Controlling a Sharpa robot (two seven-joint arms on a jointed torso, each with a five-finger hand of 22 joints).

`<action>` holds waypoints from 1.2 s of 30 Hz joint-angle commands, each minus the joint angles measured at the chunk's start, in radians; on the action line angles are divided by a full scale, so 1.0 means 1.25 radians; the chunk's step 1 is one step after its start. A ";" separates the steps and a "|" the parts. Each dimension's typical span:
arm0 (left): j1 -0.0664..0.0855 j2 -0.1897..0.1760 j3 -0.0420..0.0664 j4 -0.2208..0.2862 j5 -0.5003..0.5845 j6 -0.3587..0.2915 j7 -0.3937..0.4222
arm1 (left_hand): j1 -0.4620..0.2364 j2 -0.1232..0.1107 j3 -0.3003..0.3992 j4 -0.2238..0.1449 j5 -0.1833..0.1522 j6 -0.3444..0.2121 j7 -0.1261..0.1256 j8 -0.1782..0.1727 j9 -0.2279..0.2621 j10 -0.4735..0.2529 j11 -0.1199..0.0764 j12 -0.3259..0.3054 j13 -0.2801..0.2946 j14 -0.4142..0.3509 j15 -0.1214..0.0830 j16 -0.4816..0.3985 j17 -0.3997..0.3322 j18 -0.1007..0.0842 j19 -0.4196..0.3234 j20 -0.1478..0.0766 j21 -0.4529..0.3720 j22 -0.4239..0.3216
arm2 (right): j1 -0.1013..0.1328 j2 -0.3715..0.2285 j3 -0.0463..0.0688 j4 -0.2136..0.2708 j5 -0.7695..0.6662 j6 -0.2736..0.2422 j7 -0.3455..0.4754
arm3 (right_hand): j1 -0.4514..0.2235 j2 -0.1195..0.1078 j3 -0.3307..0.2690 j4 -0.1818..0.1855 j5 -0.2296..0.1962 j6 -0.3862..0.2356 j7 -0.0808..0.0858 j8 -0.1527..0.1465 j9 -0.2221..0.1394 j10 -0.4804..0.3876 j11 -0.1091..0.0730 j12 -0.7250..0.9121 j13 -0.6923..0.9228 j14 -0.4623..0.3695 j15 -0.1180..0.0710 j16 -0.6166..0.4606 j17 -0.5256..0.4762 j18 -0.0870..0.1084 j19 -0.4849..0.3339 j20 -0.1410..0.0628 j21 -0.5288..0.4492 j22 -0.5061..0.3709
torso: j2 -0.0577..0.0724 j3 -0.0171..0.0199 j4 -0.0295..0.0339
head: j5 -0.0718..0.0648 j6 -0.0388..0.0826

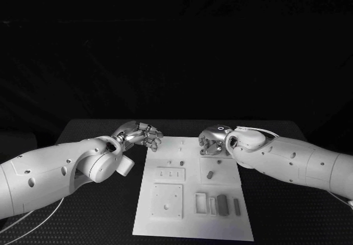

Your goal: Assemble the parts on the task board

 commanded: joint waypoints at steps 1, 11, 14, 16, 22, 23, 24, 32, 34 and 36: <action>0.001 0.002 0.001 0.000 0.007 0.007 -0.001 | -0.008 0.000 -0.004 0.001 0.000 -0.005 0.001 -0.003 0.001 -0.006 0.000 -0.003 0.002 -0.006 0.000 -0.003 0.001 0.003 -0.006 0.000 -0.003 0.001 | -0.005 0.004 -0.001 0.000 -0.014 0.015 0.007 | -0.004 -0.006 0.005 0.001 0.005 0.011 -0.001 -0.003 0.001 0.008 0.001 -0.004 -0.001 0.004 0.000 0.003 0.001 0.016 0.003 -0.002 0.005 0.018 | 0.005 0.0000 0.0003 | -0.002 -0.002; 0.004 -0.002 0.001 0.003 0.007 0.007 -0.004 | -0.008 0.001 -0.003 0.001 0.000 -0.005 0.001 -0.003 0.003 -0.007 0.000 -0.004 0.005 -0.006 0.000 -0.004 0.003 0.004 -0.006 0.000 -0.004 0.003 | -0.012 0.010 -0.001 -0.009 -0.015 0.021 0.007 | -0.006 -0.005 0.007 0.000 0.005 0.018 -0.003 -0.004 0.002 0.011 0.000 -0.007 0.000 0.008 -0.001 0.005 0.003 0.016 0.006 -0.004 0.009 0.018 | 0.008 0.0014 0.0029 | 0.001 -0.008; 0.004 -0.003 0.001 0.003 0.007 0.007 -0.004 | -0.008 0.001 -0.003 0.001 0.000 -0.005 0.001 -0.004 0.004 -0.007 0.000 -0.004 0.006 -0.006 0.000 -0.004 0.004 0.004 -0.006 0.000 -0.004 0.003 | -0.012 0.011 -0.002 -0.010 -0.017 0.023 0.007 | -0.005 -0.003 0.008 -0.001 0.005 0.021 -0.004 -0.004 0.003 0.013 0.000 -0.008 0.000 0.009 -0.002 0.006 0.004 0.016 0.006 -0.005 0.011 0.018 | 0.011 0.0014 0.0028 | 0.001 -0.009; 0.005 -0.003 0.001 0.004 0.007 0.007 -0.005 | -0.009 0.001 -0.003 0.001 0.000 -0.005 0.001 -0.004 0.004 -0.008 0.000 -0.004 0.007 -0.006 0.000 -0.004 0.005 0.004 -0.006 0.001 -0.004 0.003 | -0.012 0.011 -0.002 -0.009 -0.019 0.024 0.006 | -0.004 -0.001 0.010 -0.001 0.005 0.024 -0.005 -0.004 0.003 0.016 -0.001 -0.008 0.001 0.010 -0.002 0.007 0.005 0.016 0.007 -0.005 0.012 0.018 | 0.012 0.0015 0.0024 | 0.001 -0.009; 0.005 -0.003 0.001 0.005 0.007 0.007 -0.007 | -0.011 0.000 -0.003 0.002 0.000 -0.006 0.001 -0.004 0.006 -0.008 0.000 -0.004 0.009 -0.007 0.000 -0.005 0.006 0.004 -0.007 0.001 -0.004 0.004 | -0.013 0.016 -0.002 -0.010 -0.020 0.023 0.009 | 0.000 0.013 0.013 -0.001 0.005 0.034 -0.009 -0.004 0.005 0.027 -0.004 -0.008 0.003 0.013 -0.005 0.011 0.009 0.016 0.009 -0.007 0.019 0.019 | 0.016 0.0018 0.0016 | 0.001 -0.007; 0.006 -0.003 0.001 0.005 0.007 0.007 -0.008 | -0.011 0.000 -0.003 0.002 0.000 -0.006 0.001 -0.005 0.006 -0.009 0.000 -0.004 0.010 -0.007 0.000 -0.005 0.007 0.004 -0.007 0.001 -0.004 0.005 | -0.014 0.017 -0.002 -0.010 -0.022 0.023 0.009 | 0.000 0.015 0.014 -0.002 0.005 0.036 -0.010 -0.004 0.006 0.029 -0.005 -0.008 0.004 0.013 -0.006 0.011 0.010 0.016 0.009 -0.008 0.020 0.019 | 0.016 0.0019 0.0017 | 0.001 -0.007; 0.006 -0.003 0.001 0.005 0.007 0.008 -0.008 | -0.011 0.000 -0.003 0.002 0.000 -0.006 0.001 -0.005 0.006 -0.009 0.000 -0.004 0.010 -0.007 0.000 -0.005 0.007 0.004 -0.007 0.001 -0.004 0.005 | -0.014 0.018 -0.002 -0.010 -0.024 0.022 0.008 | 0.001 0.018 0.014 -0.002 0.005 0.039 -0.011 -0.004 0.006 0.032 -0.006 -0.007 0.005 0.013 -0.007 0.012 0.011 0.016 0.009 -0.008 0.021 0.019 | 0.016 0.0019 0.0020 | 0.001 -0.008; 0.008 -0.004 0.001 0.005 0.007 0.007 -0.009 | -0.013 -0.001 -0.003 0.003 0.000 -0.006 0.002 -0.005 0.007 -0.009 0.000 -0.005 0.012 -0.007 0.001 -0.006 0.008 0.005 -0.007 0.001 -0.004 0.006 | -0.018 0.021 -0.004 -0.014 -0.058 0.003 -0.017 | 0.024 0.047 0.018 -0.005 0.005 0.079 -0.026 -0.001 0.016 0.072 -0.021 0.000 0.020 0.028 -0.020 0.045 0.033 0.016 0.021 -0.019 0.054 0.020 | 0.017 0.0013 0.0024 | 0.000 -0.008; 0.008 -0.004 0.001 0.005 0.007 0.007 -0.009 | -0.013 -0.001 -0.003 0.003 0.000 -0.006 0.002 -0.005 0.008 -0.009 0.000 -0.005 0.013 -0.007 0.001 -0.006 0.008 0.005 -0.007 0.001 -0.004 0.006 | -0.018 0.021 -0.004 -0.013 -0.064 -0.008 -0.022 | 0.040 0.041 0.051 0.001 0.009 0.094 -0.030 0.001 0.019 0.086 -0.026 0.003 0.026 0.031 -0.026 0.054 0.037 0.016 0.025 -0.021 0.063 0.019 | 0.017 0.0012 0.0020 | 0.000 -0.008; 0.008 -0.004 0.001 0.005 0.007 0.008 -0.010 | -0.013 -0.001 -0.003 0.003 0.000 -0.006 0.002 -0.005 0.008 -0.010 0.000 -0.005 0.013 -0.007 0.001 -0.006 0.009 0.005 -0.008 0.001 -0.004 0.006 | -0.018 0.021 -0.004 -0.011 -0.067 -0.018 -0.028 | 0.033 0.041 0.077 0.001 0.007 0.106 -0.034 0.000 0.022 0.097 -0.030 0.005 0.034 0.033 -0.030 0.064 0.042 0.016 0.030 -0.022 0.074 0.020 | 0.018 0.0009 0.0016 | 0.000 -0.008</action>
